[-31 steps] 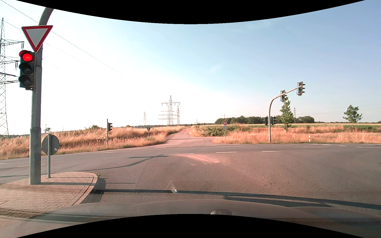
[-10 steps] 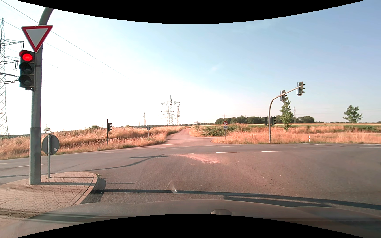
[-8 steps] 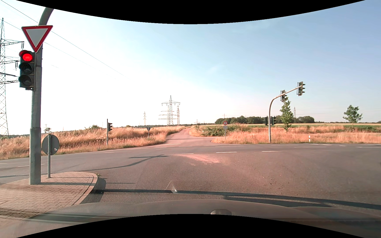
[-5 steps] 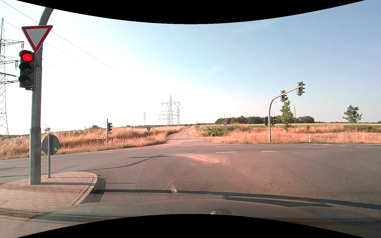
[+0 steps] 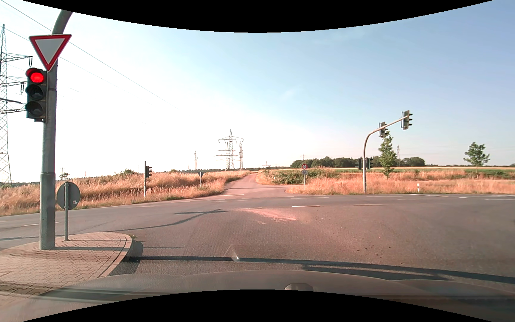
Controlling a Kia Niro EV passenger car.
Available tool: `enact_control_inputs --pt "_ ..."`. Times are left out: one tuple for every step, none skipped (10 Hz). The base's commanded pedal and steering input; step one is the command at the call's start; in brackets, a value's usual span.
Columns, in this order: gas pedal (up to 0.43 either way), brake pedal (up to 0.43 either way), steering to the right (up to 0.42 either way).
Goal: Follow the waypoints while adhering to traffic rules and regulations
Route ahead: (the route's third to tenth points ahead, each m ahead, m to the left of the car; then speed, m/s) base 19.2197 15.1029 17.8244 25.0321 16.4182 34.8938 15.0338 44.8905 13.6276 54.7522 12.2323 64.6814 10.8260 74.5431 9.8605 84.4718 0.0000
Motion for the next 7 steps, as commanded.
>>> enact_control_inputs --pt "0.0 0.28 -0.044" --pt "0.0 0.28 -0.044" --pt "0.0 0.287 -0.044" --pt "0.0 0.28 -0.044" --pt "0.0 0.28 -0.044" --pt "0.0 0.28 -0.044" --pt "0.0 0.28 -0.044"
